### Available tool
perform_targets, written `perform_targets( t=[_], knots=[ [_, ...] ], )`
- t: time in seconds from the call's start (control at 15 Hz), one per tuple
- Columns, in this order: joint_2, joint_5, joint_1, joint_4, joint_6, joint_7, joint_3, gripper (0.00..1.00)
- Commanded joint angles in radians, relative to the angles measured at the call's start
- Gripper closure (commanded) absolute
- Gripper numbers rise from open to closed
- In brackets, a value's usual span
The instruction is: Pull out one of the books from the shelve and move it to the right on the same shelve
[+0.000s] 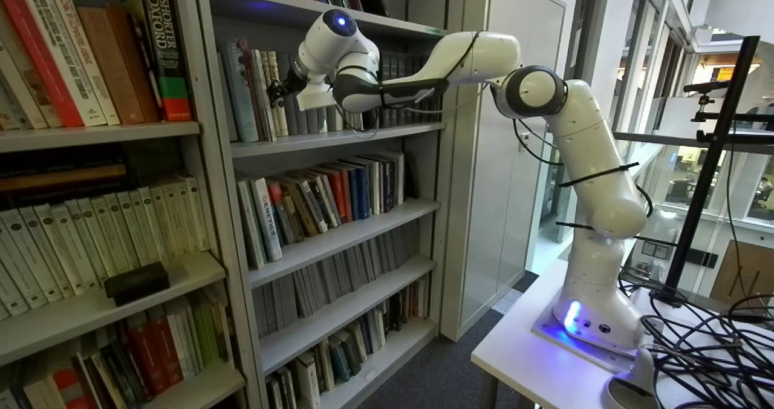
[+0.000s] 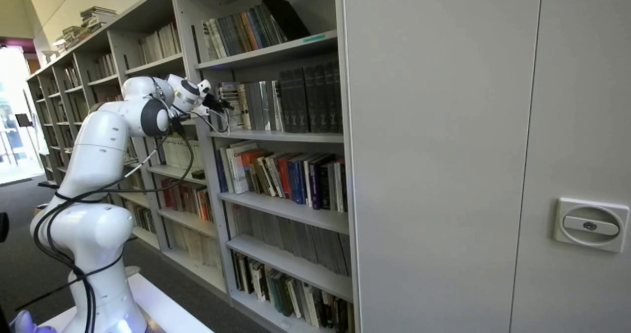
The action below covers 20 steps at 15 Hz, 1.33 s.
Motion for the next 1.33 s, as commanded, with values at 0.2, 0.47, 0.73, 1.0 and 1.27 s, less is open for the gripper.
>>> perform_targets(
  t=[0.2, 0.47, 0.73, 1.0, 1.27],
  knots=[
    [0.071, 0.026, -0.003, 0.115, 0.049, -0.031, 0.024, 0.0],
    [0.087, 0.027, -0.003, 0.149, 0.043, -0.036, 0.023, 0.0],
    [0.1, 0.022, 0.001, 0.18, 0.038, -0.045, 0.022, 0.0],
    [0.104, 0.018, -0.002, 0.202, 0.036, -0.05, 0.018, 0.0],
    [0.091, 0.014, -0.012, 0.197, 0.033, -0.048, 0.013, 0.0]
  ],
)
